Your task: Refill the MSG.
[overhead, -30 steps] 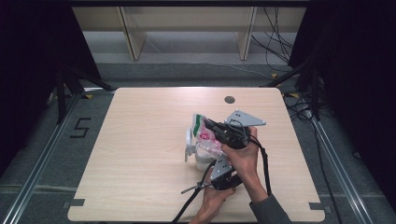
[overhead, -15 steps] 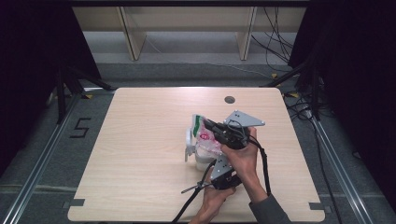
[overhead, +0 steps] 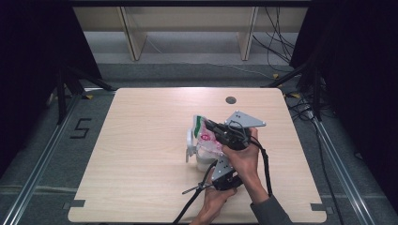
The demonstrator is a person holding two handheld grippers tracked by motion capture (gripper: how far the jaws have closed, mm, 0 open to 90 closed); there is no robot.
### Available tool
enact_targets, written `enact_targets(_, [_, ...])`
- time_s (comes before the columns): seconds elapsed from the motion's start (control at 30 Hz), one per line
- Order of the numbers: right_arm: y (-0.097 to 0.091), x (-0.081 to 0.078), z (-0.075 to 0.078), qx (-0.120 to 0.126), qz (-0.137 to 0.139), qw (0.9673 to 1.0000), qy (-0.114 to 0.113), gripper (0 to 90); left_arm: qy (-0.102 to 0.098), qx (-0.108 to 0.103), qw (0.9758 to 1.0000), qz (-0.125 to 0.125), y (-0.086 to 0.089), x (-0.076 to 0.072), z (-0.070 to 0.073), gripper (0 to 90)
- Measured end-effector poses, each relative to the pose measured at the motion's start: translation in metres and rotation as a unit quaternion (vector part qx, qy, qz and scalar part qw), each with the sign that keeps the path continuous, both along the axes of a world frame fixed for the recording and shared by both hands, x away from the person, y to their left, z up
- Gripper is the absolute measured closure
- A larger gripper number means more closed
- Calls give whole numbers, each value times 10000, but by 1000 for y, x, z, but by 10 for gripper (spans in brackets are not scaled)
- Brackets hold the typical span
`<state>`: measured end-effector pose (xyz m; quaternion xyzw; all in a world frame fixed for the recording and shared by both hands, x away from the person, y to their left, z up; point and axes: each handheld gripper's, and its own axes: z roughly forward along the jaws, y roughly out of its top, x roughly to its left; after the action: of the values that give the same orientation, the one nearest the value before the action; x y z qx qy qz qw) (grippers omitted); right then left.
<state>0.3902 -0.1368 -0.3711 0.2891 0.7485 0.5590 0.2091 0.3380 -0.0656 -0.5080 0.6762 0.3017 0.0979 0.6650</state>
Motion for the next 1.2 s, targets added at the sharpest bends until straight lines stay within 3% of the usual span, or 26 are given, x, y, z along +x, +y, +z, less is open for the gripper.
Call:
enact_targets(0.63, [-2, -1, 1, 62, -62, 9999, 81, 898, 13, 2, 10000, -11, 0, 0, 0, 780])
enact_targets(0.8, [-3, 1, 1, 46, 7, 10000, -56, 898, 16, 13, 10000, -14, 1, 0, 0, 780])
enact_targets(0.87, [-3, 0, 2, 111, 31, 9999, 59, 898, 16, -35, 10000, -25, 1, 1, -2, 779])
enact_targets(0.9, [-4, 1, 2, 43, 15, 10000, -80, 898, -2, -70, 10000, -63, 1, 2, -2, 779])
enact_targets(0.97, [-4, -1, 2, 101, 30, 9999, 35, 899, 0, -67, 10000, -59, 1, 2, -2, 779])
enact_targets(1.2, [-4, 0, 3, 133, 47, 9999, 6, 898, 9, -57, 10000, -50, 1, 2, -2, 779])
